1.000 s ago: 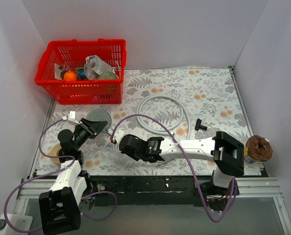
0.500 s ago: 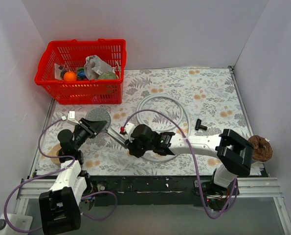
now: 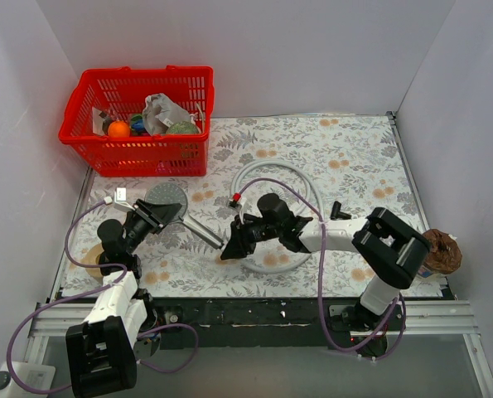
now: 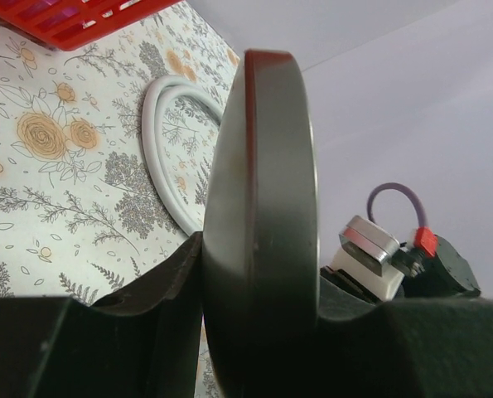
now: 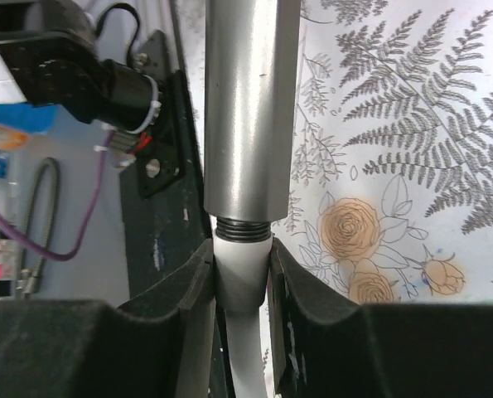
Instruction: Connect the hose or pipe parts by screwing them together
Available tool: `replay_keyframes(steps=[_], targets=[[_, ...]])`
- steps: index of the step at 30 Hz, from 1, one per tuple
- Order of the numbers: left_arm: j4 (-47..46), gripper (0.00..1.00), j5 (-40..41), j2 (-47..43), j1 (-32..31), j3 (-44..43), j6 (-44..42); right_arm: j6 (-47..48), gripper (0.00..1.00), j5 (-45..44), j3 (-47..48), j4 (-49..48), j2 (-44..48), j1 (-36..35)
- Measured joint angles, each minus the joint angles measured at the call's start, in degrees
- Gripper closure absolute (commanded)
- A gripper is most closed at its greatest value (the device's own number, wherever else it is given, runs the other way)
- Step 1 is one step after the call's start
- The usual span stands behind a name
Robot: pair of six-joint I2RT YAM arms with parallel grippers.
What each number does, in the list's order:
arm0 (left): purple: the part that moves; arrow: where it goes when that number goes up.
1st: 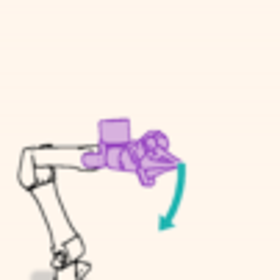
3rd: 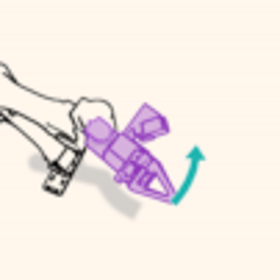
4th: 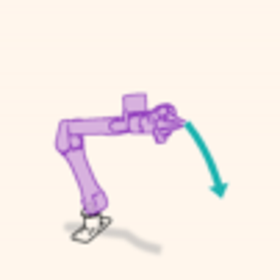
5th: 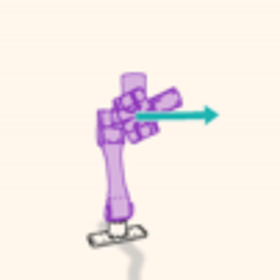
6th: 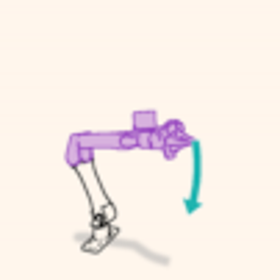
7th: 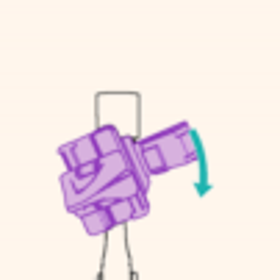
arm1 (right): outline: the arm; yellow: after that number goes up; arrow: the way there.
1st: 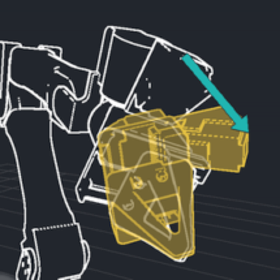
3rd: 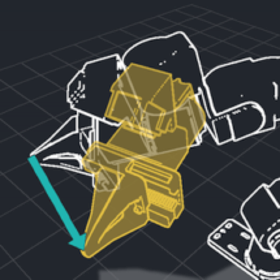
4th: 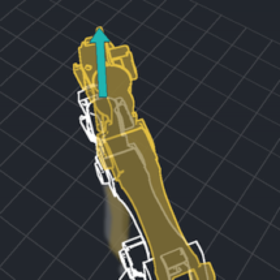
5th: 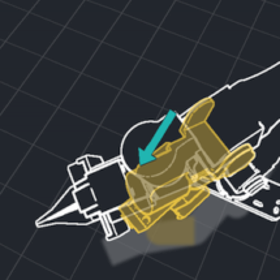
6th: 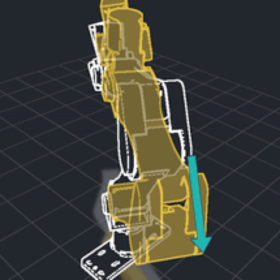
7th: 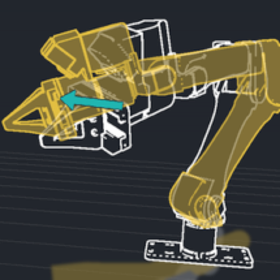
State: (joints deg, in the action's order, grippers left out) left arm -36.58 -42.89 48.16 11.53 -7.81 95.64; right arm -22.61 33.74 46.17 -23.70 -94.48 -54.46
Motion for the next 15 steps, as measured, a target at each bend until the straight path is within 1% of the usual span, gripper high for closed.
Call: replay_keyframes(steps=[4,5,7,9,10,11,12,13,14,15], targets=[[0.0,1.0,-0.37,0.11,-0.02,0.0,-0.02,-9.55,0.99,8.07,-4.5,-17.27,-4.72,3.08],[-0.02,1.0,-0.35,0.13,-0.02,0.0,-0.02,-12.33,0.94,10.01,-5.01,-21.55,-6.36,3.72],[-0.15,1.0,-0.02,0.13,-0.02,0.0,0.0,-17.49,0.9,13.46,-5.31,-28.89,-9.55,4.85],[-0.37,1.0,0.09,0.11,0.0,0.0,0.09,-22.25,0.82,16.17,-5.49,-35.26,-12.22,5.79],[-0.52,1.0,0.09,0.11,0.0,0.0,0.2,-24.28,0.75,17.25,-5.49,-37.53,-13.27,6.14],[-0.57,1.0,0.07,0.11,0.0,0.0,0.28,-25.9,0.62,18.12,-5.49,-39.45,-14.08,6.38],[-0.63,1.0,0.07,0.11,0.0,0.0,0.39,-26.99,0.58,18.82,-5.49,-41.05,-14.73,6.58],[-0.68,1.0,0.04,0.11,0.0,0.0,0.44,-27.56,0.54,19.19,-5.46,-42.01,-15.15,6.73],[-0.66,1.0,-0.22,0.11,-0.02,0.0,0.37,-27.58,0.47,19.19,-5.42,-41.99,-15.21,6.86],[-0.44,1.0,-0.9,0.11,-0.02,0.0,0.11,-26.8,0.44,18.91,-5.16,-41.03,-14.97,7.1]])
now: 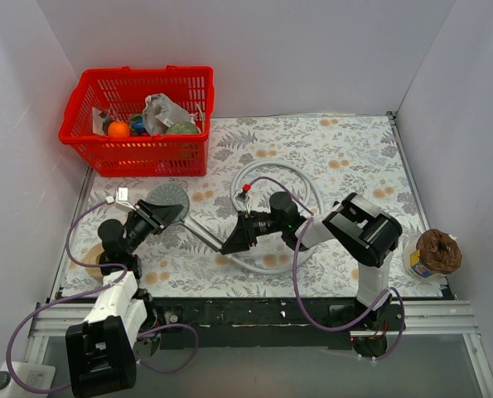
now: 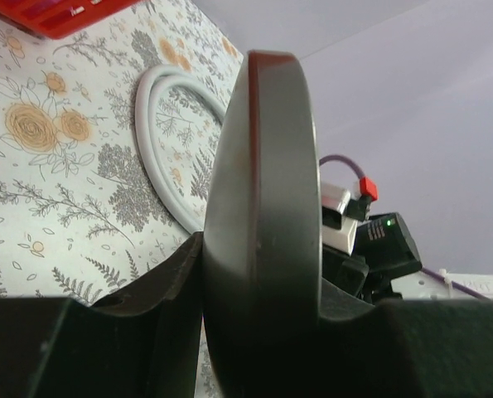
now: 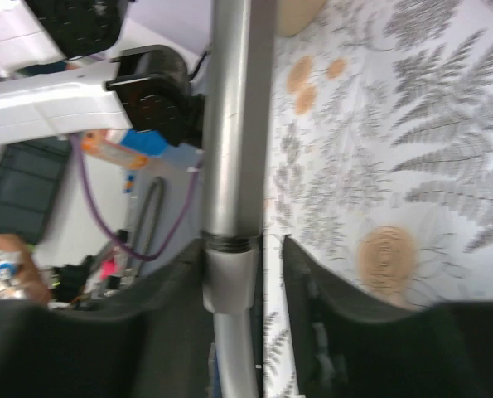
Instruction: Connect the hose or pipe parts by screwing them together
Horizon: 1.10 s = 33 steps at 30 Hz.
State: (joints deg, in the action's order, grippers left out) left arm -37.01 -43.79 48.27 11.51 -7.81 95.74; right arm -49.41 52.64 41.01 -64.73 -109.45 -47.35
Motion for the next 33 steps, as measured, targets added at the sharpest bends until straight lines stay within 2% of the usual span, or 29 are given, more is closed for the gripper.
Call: replay_keyframes(steps=[2,4,8,11,17,21,27,33], targets=[[0.52,1.0,-0.81,0.0,-0.13,0.02,-0.37,3.48,0.36,-1.25,0.76,3.5,0.96,0.57],[0.57,1.0,-0.92,0.0,-0.15,0.07,-0.76,9.01,0.32,-3.3,2.14,12.11,3.28,0.96],[0.52,1.0,-0.09,-0.02,-0.02,0.09,-1.05,20.52,0.18,-9.2,5.9,29.94,8.7,0.94],[0.59,1.0,-0.85,-0.02,-0.11,0.17,-1.05,28.06,0.14,-17.25,8.5,41.18,13.18,0.9],[0.92,1.0,-1.68,-0.13,-0.17,0.39,-1.07,37.64,0.15,-32.98,11.23,54.88,23.17,-1.79],[1.07,1.0,-1.7,-0.13,-0.17,0.42,-1.18,43.06,0.2,-42.51,14.03,61.79,27.76,-9.66],[1.09,1.0,-1.73,-0.13,-0.17,0.46,-1.27,47.08,0.23,-55.28,18.23,71.14,25.92,-20.41],[1.49,1.0,-1.7,-0.35,-0.17,0.48,-1.42,48.24,0.26,-65.72,21.55,78.14,18.29,-25.83]])
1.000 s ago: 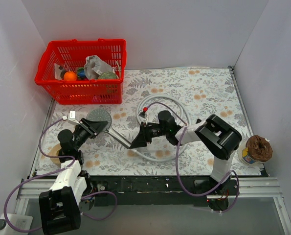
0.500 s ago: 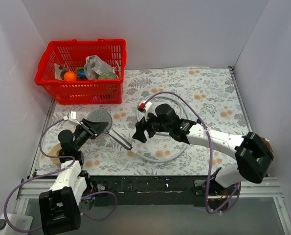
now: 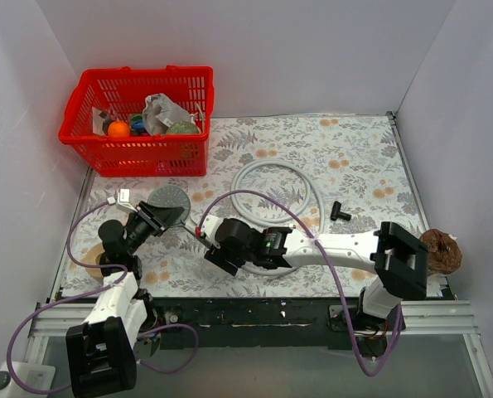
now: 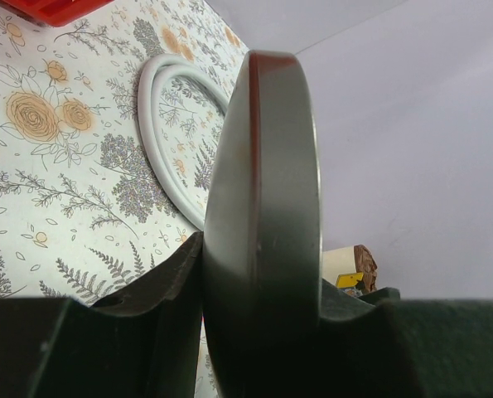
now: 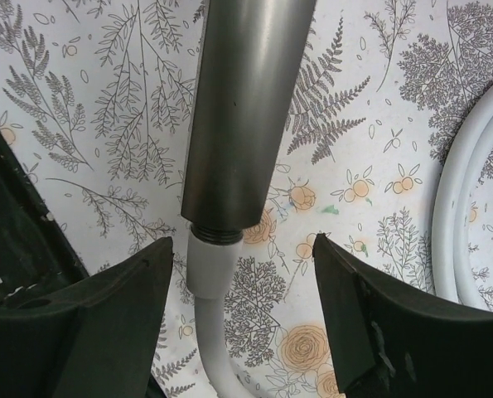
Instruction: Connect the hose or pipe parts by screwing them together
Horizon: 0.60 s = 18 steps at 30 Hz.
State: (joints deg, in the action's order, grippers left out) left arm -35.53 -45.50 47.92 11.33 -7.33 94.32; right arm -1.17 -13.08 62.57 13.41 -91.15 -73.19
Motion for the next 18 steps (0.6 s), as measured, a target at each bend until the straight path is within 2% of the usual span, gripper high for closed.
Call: replay_keyframes(steps=[3,9,10,18], targets=[[0.04,1.0,0.0,-0.04,0.0,0.0,-0.02,0.13,0.32,-2.58,1.79,1.66,-2.78,-1.31],[0.44,1.0,0.04,-0.09,0.0,0.0,-0.04,-0.28,0.58,-4.37,2.8,1.51,-4.83,-1.92],[0.42,1.0,0.33,-0.11,0.0,0.0,-0.13,-0.59,0.64,-4.35,2.8,1.27,-5.18,-1.92],[0.37,1.0,1.92,-0.17,0.09,0.02,-0.85,-3.08,0.91,-2.45,3.32,-0.24,-6.73,-0.76]])
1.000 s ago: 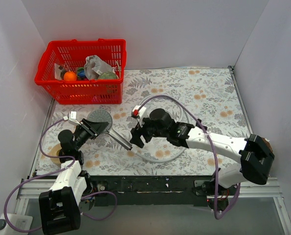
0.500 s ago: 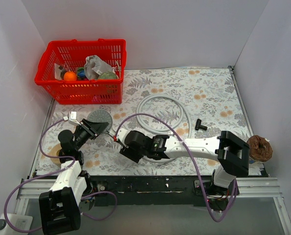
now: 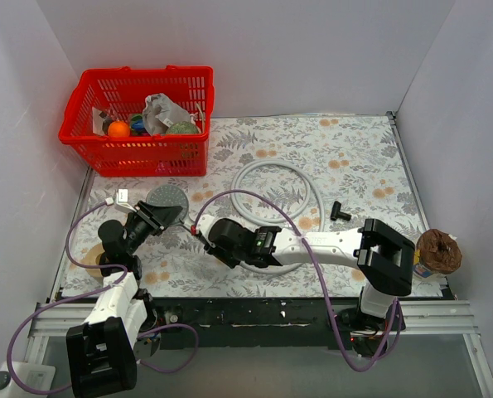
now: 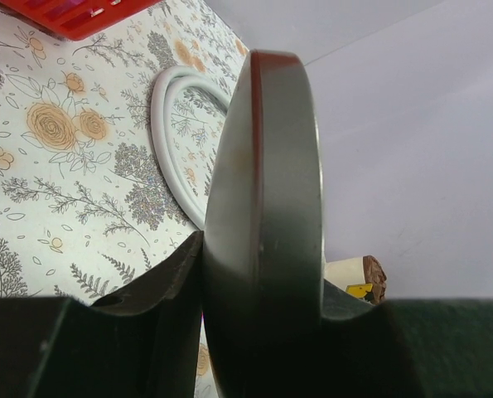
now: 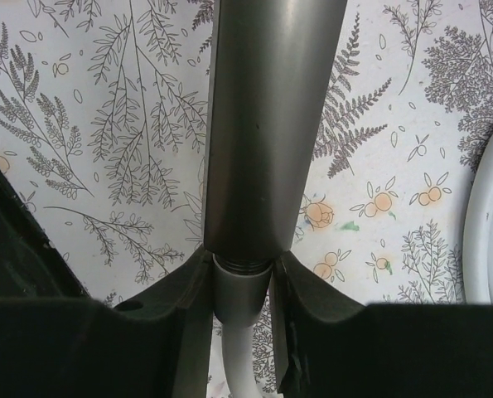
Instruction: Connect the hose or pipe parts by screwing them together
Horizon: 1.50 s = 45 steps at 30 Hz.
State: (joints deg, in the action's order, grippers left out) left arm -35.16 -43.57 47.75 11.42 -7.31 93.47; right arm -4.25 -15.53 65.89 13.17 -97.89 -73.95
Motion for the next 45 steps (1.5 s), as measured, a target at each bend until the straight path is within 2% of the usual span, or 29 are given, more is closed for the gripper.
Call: replay_keyframes(steps=[4,6,8,19,23,29,33,35,36,40,43,45], targets=[[-0.07,1.0,0.15,0.0,0.13,0.0,-0.02,-0.04,0.92,4.83,-0.09,-0.7,0.07,1.53],[-0.09,1.0,0.42,0.0,0.28,0.0,0.0,-0.02,0.97,8.59,-0.42,-1.53,0.26,2.62],[-0.15,1.0,0.39,0.0,0.33,0.0,0.04,-0.35,0.99,12.87,-1.6,-3.17,0.87,4.04],[-1.77,1.0,0.04,0.0,0.37,0.0,1.75,-13.05,0.99,46.75,-11.85,-24.28,1.77,15.87],[-2.51,1.0,0.24,0.0,0.44,-0.02,2.12,-20.76,0.99,56.24,-14.71,-35.87,-1.66,18.69],[-2.58,1.0,0.44,0.02,0.48,-0.02,1.81,-39.28,0.97,68.7,-18.21,-63.17,-11.37,21.92],[-2.49,1.0,0.13,0.02,0.46,-0.02,1.81,-51.23,0.87,73.09,-18.71,-75.91,-16.31,23.08],[-2.34,1.0,-0.09,0.02,0.46,-0.02,1.86,-54.82,0.81,74.27,-18.69,-79.08,-17.68,23.34],[-2.16,1.0,-0.2,0.02,0.46,-0.02,1.92,-56.15,0.71,74.82,-18.69,-80.19,-17.99,23.41],[-2.34,1.0,-0.52,0.0,0.46,-0.02,2.73,-56.0,0.44,76.04,-18.64,-82.27,-17.99,23.76],[-1.9,1.0,-1.44,-0.04,0.13,0.0,2.1,-46.42,0.29,74.1,-17.7,-72.72,-14.91,24.0],[-1.7,1.0,-1.86,-0.07,-0.02,0.0,1.84,-37.73,0.2,70.6,-14.82,-60.22,-11.52,24.15]])
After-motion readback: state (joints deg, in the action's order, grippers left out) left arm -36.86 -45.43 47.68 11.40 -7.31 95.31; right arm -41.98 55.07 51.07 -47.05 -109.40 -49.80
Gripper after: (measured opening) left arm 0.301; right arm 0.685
